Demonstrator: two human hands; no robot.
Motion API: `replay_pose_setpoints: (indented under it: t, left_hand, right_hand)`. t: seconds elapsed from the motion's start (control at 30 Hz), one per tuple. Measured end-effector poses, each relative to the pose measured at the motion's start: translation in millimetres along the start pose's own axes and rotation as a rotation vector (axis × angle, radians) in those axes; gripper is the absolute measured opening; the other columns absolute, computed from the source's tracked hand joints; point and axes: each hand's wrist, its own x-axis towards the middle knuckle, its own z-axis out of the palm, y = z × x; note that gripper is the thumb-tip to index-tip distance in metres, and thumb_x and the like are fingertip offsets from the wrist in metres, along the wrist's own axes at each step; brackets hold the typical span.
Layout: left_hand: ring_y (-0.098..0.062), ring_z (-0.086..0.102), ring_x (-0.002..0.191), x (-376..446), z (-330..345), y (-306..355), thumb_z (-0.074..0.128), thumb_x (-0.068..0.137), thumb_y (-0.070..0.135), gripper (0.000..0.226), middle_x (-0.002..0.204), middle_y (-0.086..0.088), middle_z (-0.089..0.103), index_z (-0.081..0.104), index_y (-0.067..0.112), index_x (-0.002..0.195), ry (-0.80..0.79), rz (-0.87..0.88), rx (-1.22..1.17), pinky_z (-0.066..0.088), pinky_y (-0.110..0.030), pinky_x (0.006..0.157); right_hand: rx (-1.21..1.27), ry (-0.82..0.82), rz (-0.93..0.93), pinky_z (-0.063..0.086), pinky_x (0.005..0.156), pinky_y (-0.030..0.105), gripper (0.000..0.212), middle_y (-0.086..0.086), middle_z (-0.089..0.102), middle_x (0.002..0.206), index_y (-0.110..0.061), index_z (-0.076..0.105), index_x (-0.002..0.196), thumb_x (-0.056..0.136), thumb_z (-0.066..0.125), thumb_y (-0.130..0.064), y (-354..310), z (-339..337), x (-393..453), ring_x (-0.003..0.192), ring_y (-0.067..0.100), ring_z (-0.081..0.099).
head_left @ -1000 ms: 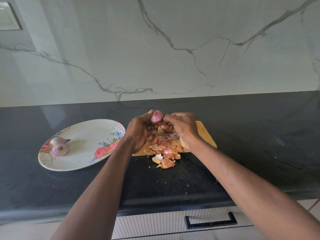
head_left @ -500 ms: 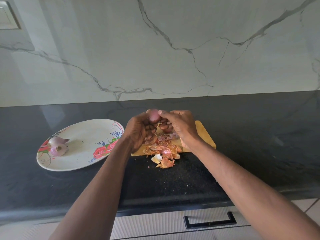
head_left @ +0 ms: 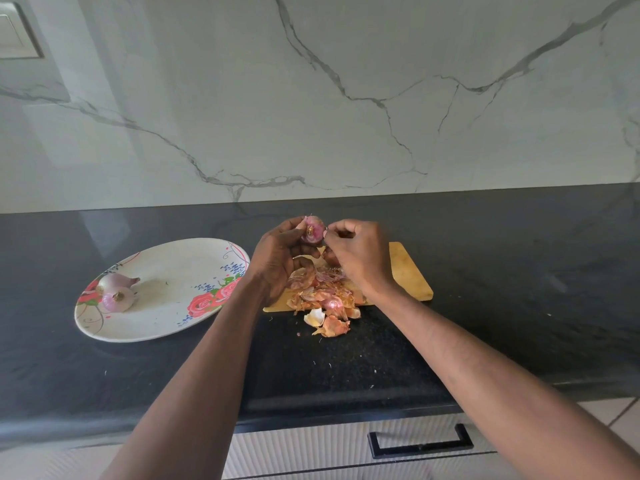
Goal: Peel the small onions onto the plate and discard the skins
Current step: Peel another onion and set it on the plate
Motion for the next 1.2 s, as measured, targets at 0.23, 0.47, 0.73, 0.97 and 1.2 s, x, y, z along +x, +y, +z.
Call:
replay_pose_setpoints:
  t: [0.23,0.47,0.73,0.97,1.2]
  left_hand:
    - [-0.024,0.066,0.077,-1.8,0.7,1.3,0.043,0.103,0.008,0.025,0.093,-0.013,0.070,0.063,0.003,0.117,-0.050,0.004,-0.085,0.056,-0.028,0.063]
    - [-0.027,0.066,0.084,-0.5,-1.2,0.2,0.052,0.101,0.008,0.020,0.099,-0.015,0.070,0.064,0.004,0.116,-0.033,0.015,-0.140,0.058,-0.027,0.066]
    - [-0.022,0.068,0.081,-0.6,-5.0,3.4,0.038,0.104,0.012,0.030,0.104,-0.016,0.070,0.058,0.003,0.125,-0.054,-0.014,-0.241,0.055,-0.027,0.058]
    - [-0.023,0.069,0.079,0.4,-5.4,4.5,0.038,0.102,0.005,0.027,0.098,-0.016,0.071,0.062,0.004,0.116,-0.056,-0.015,-0.306,0.059,-0.028,0.068]
    - [-0.023,0.069,0.093,0.7,-3.4,4.1,0.042,0.101,0.000,0.028,0.106,-0.015,0.071,0.063,0.001,0.118,-0.061,-0.002,-0.271,0.060,-0.031,0.083]
  right_hand:
    - [-0.056,-0.005,-0.137,0.054,0.054,0.037,0.036,-0.002,0.068,0.068,-0.007,0.074,0.077,0.086,0.064,-0.040,2.0,-0.4,-2.0,0.060,0.014,0.062]
    - [-0.037,0.010,-0.104,0.049,0.051,0.026,0.014,-0.005,0.065,0.065,-0.009,0.073,0.076,0.088,0.071,-0.014,5.5,2.1,1.2,0.057,0.008,0.058]
    - [-0.045,0.011,-0.066,0.050,0.055,0.025,0.015,-0.008,0.062,0.063,-0.008,0.071,0.075,0.089,0.068,-0.010,7.1,0.1,3.6,0.056,0.005,0.056]
    - [-0.032,-0.025,-0.074,0.059,0.064,0.028,0.012,0.000,0.070,0.085,-0.009,0.075,0.099,0.087,0.075,-0.012,7.5,0.9,5.7,0.072,0.012,0.067]
    - [-0.021,-0.005,-0.187,0.054,0.061,0.022,0.024,0.003,0.074,0.087,-0.006,0.079,0.099,0.085,0.078,-0.027,9.5,0.4,5.0,0.074,0.010,0.067]
